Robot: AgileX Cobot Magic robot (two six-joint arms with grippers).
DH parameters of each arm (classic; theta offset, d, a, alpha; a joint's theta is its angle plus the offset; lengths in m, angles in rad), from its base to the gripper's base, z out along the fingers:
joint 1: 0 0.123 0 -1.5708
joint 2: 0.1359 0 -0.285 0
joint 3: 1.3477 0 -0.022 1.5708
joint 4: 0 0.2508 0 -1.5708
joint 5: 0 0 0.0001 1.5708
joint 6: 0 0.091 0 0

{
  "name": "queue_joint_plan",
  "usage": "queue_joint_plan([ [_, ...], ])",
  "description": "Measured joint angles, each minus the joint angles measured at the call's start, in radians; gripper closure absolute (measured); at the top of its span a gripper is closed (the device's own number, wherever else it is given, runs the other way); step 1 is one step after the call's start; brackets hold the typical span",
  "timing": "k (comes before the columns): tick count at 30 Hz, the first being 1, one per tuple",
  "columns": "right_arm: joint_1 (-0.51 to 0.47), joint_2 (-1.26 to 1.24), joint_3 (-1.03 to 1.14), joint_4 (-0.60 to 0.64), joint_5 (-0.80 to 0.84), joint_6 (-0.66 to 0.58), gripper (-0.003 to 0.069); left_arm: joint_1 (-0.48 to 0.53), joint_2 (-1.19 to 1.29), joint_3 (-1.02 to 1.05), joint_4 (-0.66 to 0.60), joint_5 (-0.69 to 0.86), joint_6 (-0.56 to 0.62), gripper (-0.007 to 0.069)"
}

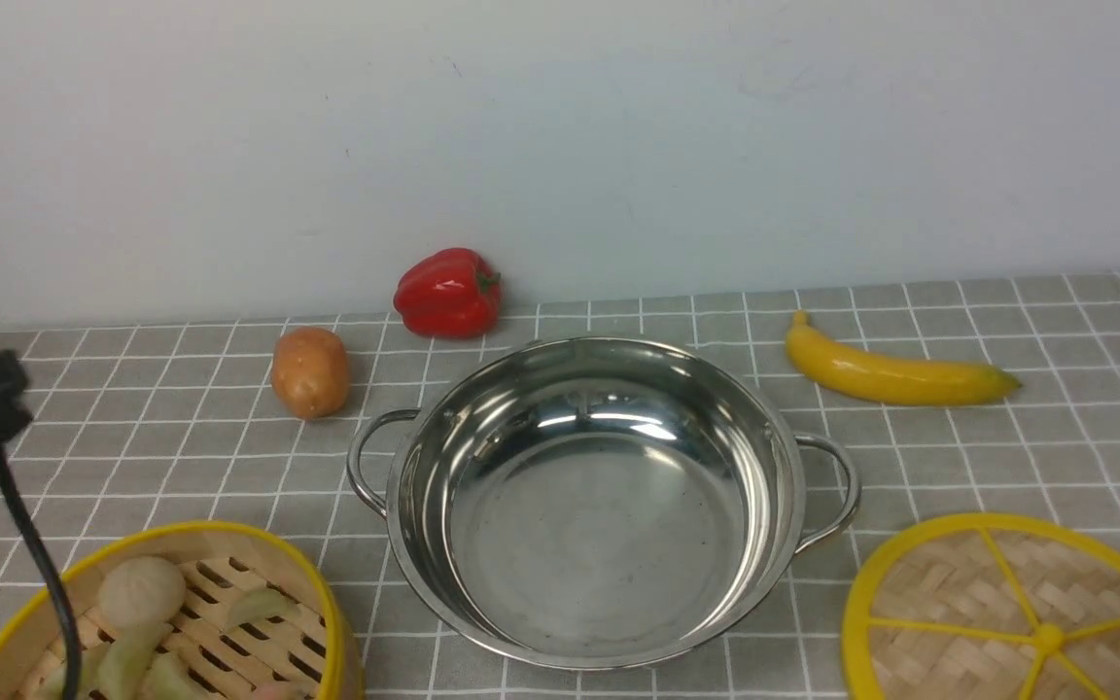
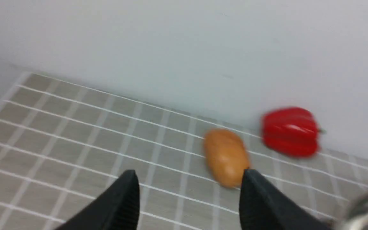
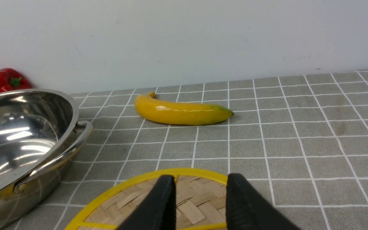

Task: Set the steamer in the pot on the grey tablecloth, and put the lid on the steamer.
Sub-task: 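Grasp the rim of the steamer basket holding the buns with the left gripper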

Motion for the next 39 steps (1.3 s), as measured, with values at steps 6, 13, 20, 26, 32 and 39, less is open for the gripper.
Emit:
queue_joint_plan([
  [6,0.000,0.000,0.000,0.000,-0.001,0.000,0.0416,0.175,0.000,0.000,-0.006,0.130,0.039,0.0224],
  [13,0.000,0.000,0.000,0.000,-0.001,0.000,0.0416,0.198,0.000,0.000,-0.018,-0.105,0.026,0.0228],
  [20,0.000,0.000,0.000,0.000,-0.001,0.000,0.0416,0.162,0.000,-0.025,-0.092,-0.343,0.060,0.0323],
  [26,0.000,0.000,0.000,0.000,-0.001,0.000,0.0416,-0.047,-0.015,-0.029,-0.170,-0.352,0.209,0.0404],
  [32,0.000,0.000,0.000,0.001,-0.002,0.000,0.0416,-0.253,-0.047,-0.030,-0.165,0.036,0.317,0.0425],
  [39,0.000,0.000,0.000,0.001,-0.002,0.000,0.0416,-0.272,-0.035,-0.030,-0.152,0.632,0.376,0.0424],
])
